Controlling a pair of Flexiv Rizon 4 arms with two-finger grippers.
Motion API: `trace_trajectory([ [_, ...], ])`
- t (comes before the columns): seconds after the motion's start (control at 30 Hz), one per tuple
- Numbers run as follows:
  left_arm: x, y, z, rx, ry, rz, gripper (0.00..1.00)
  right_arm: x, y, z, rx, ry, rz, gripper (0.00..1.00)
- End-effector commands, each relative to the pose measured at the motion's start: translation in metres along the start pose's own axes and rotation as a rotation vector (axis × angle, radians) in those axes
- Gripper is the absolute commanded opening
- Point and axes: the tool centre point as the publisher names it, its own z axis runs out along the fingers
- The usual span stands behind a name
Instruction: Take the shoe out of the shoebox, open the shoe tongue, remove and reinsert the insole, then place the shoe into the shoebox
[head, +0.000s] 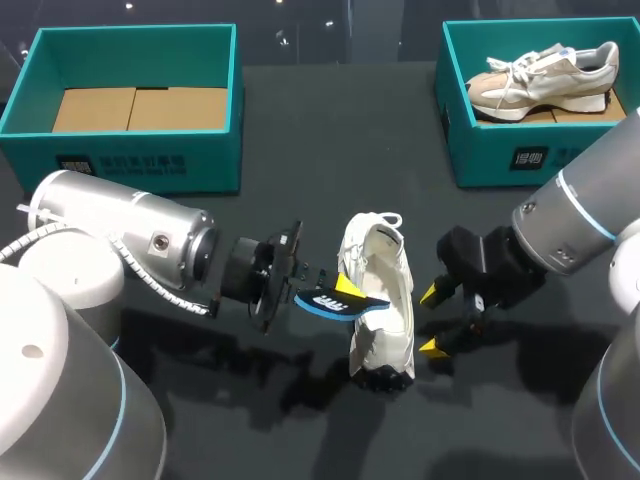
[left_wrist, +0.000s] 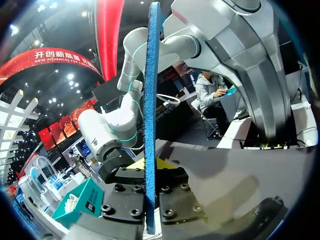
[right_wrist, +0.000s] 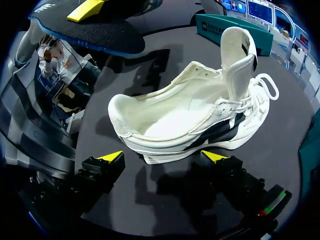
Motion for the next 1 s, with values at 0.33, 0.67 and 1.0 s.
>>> trace_trajectory([
  [0.33, 0.000, 0.007, 0.014, 0.010, -0.039, -0.006, 0.00, 0.002, 0.000, 0.003, 0.006, -0.013, 0.011, 1.00],
  [0.67, -0.001, 0.024, 0.039, 0.004, -0.089, 0.002, 0.00, 0.002, 0.000, 0.003, 0.006, -0.013, 0.011, 1.00],
  [1.0, 0.000, 0.036, 0.043, -0.027, -0.127, -0.017, 0.00, 0.002, 0.000, 0.003, 0.006, -0.013, 0.011, 1.00],
])
